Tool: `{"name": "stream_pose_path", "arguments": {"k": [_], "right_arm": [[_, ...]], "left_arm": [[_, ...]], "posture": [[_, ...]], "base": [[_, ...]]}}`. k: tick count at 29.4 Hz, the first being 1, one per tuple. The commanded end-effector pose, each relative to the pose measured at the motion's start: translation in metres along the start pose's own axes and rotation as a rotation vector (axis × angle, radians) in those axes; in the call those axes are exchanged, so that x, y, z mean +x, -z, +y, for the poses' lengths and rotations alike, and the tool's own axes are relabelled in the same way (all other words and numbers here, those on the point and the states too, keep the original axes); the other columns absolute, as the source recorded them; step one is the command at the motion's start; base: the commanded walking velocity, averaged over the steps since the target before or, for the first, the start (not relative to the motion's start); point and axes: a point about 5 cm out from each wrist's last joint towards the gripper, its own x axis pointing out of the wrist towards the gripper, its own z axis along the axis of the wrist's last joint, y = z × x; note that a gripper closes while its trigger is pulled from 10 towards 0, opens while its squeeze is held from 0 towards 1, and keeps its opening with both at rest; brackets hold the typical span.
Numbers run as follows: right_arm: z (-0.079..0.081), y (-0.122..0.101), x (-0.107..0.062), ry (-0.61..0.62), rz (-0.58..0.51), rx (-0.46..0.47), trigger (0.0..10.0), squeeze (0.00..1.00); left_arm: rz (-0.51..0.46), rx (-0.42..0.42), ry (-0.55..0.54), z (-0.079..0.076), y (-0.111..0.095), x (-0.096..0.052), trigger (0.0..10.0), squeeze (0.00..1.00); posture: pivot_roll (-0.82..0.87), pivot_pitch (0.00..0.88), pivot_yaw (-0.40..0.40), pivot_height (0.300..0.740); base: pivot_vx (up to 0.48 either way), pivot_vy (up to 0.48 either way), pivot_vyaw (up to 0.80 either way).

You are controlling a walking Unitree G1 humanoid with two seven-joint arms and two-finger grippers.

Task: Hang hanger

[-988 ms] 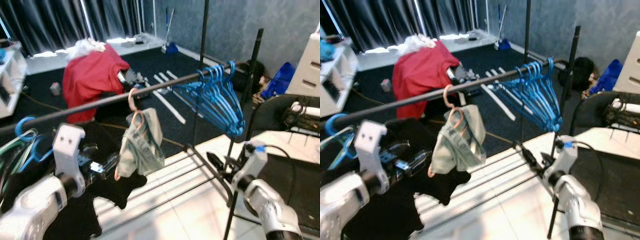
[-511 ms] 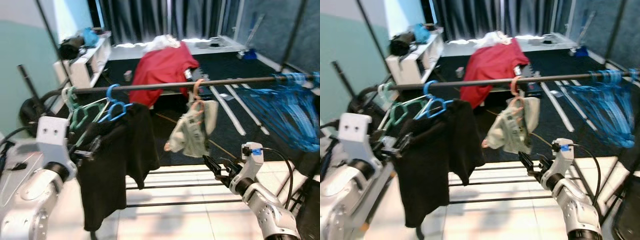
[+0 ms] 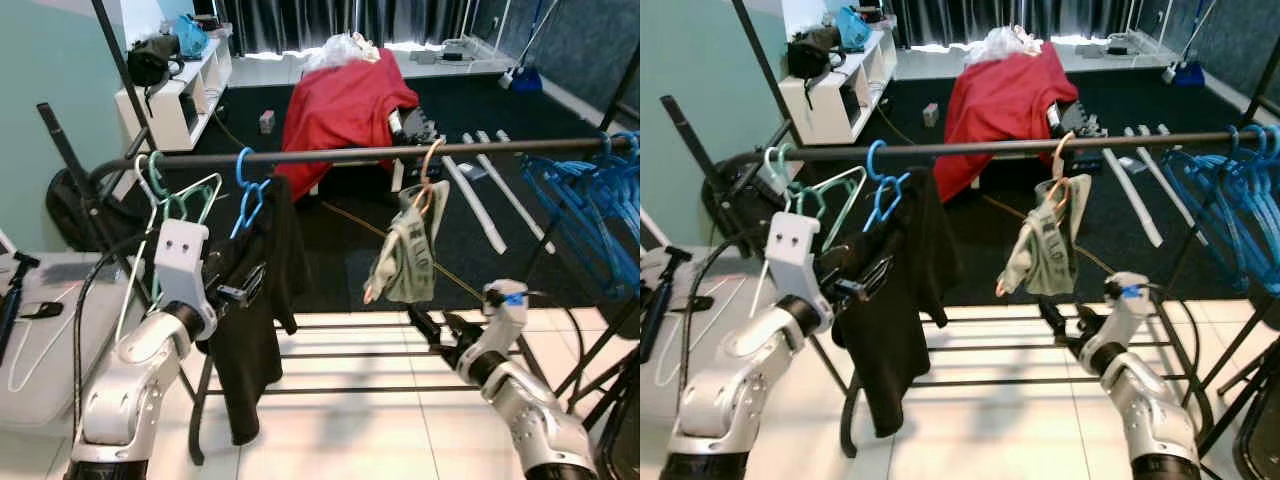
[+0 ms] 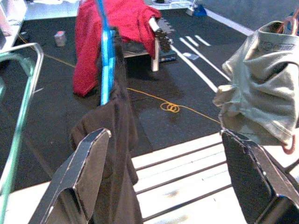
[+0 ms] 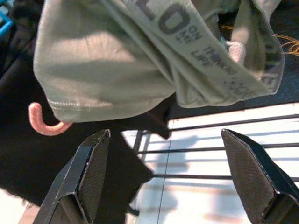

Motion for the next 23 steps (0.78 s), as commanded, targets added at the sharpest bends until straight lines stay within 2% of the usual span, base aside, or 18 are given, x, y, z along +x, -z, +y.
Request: {"name": "stream_pose_path", "arguments": {"k": [1, 3, 6, 10, 11, 14, 15, 17, 18, 19, 20, 22, 23], "right_arm": [[-0.003, 0.001, -0.001, 0.016, -0.002, 0.009, 10.0, 0.00], [-0.004, 0.001, -0.002, 0.020, -0.006, 0.010, 10.0, 0.00], [-0.004, 0.001, -0.002, 0.020, -0.006, 0.010, 10.0, 0.00], [-0.004, 0.000, -0.004, 0.024, -0.009, 0.013, 10.0, 0.00], [-0.004, 0.000, -0.004, 0.024, -0.009, 0.013, 10.0, 0.00], [-0.004, 0.000, -0.004, 0.024, -0.007, 0.013, 10.0, 0.00], [-0.004, 0.000, -0.004, 0.024, -0.007, 0.013, 10.0, 0.00], [-0.004, 0.000, -0.004, 0.024, -0.006, 0.013, 10.0, 0.00], [-0.004, 0.000, -0.004, 0.024, -0.006, 0.013, 10.0, 0.00], [-0.003, 0.001, -0.004, 0.024, -0.006, 0.013, 10.0, 0.00], [-0.003, 0.001, -0.004, 0.024, -0.006, 0.013, 10.0, 0.00], [-0.003, 0.001, -0.005, 0.024, -0.006, 0.013, 10.0, 0.00], [-0.003, 0.001, -0.005, 0.024, -0.006, 0.013, 10.0, 0.00]], "left_arm": [[-0.009, 0.039, 0.009, 0.000, -0.001, 0.007, 10.0, 0.00], [-0.034, 0.132, -0.065, 0.011, -0.011, 0.017, 10.0, 0.00], [-0.034, 0.132, -0.065, 0.011, -0.011, 0.017, 10.0, 0.00], [-0.021, 0.204, -0.232, 0.028, -0.010, 0.022, 10.0, 0.00], [-0.021, 0.204, -0.232, 0.028, -0.010, 0.022, 10.0, 0.00], [0.009, 0.245, -0.295, 0.034, -0.003, 0.024, 10.0, 0.00], [0.064, 0.267, -0.348, 0.042, 0.006, 0.023, 10.0, 0.00], [0.102, 0.281, -0.385, 0.047, 0.012, 0.022, 10.0, 0.00], [0.102, 0.281, -0.385, 0.047, 0.012, 0.022, 10.0, 0.00], [0.144, 0.278, -0.408, 0.053, 0.020, 0.020, 10.0, 0.00], [0.144, 0.278, -0.408, 0.053, 0.020, 0.020, 10.0, 0.00], [0.223, 0.241, -0.460, 0.064, 0.037, 0.017, 10.0, 0.00], [0.223, 0.241, -0.460, 0.064, 0.037, 0.017, 10.0, 0.00]], "posture": [[-0.16, 0.000, 0.057, 0.731], [-0.16, 0.000, 0.061, 0.731], [-0.16, 0.000, 0.061, 0.731], [-0.17, 0.000, 0.057, 0.731], [-0.17, 0.000, 0.057, 0.731], [-0.17, 0.000, 0.055, 0.731], [-0.17, 0.000, 0.056, 0.731], [-0.17, 0.000, 0.056, 0.731], [-0.17, 0.000, 0.056, 0.731], [-0.17, 0.000, 0.057, 0.731], [-0.17, 0.000, 0.057, 0.731], [-0.18, 0.000, 0.060, 0.731], [-0.18, 0.000, 0.060, 0.731]], "base": [[0.000, 0.000, 0.00], [0.000, 0.000, 0.00], [0.000, 0.000, 0.00], [0.000, 0.000, 0.00], [0.000, 0.000, 0.00], [0.000, 0.000, 0.00], [0.000, 0.000, 0.00], [0.000, 0.000, 0.00], [0.000, 0.000, 0.00], [0.000, 0.000, 0.00], [0.000, 0.000, 0.00], [0.000, 0.000, 0.00], [0.000, 0.000, 0.00]]}}
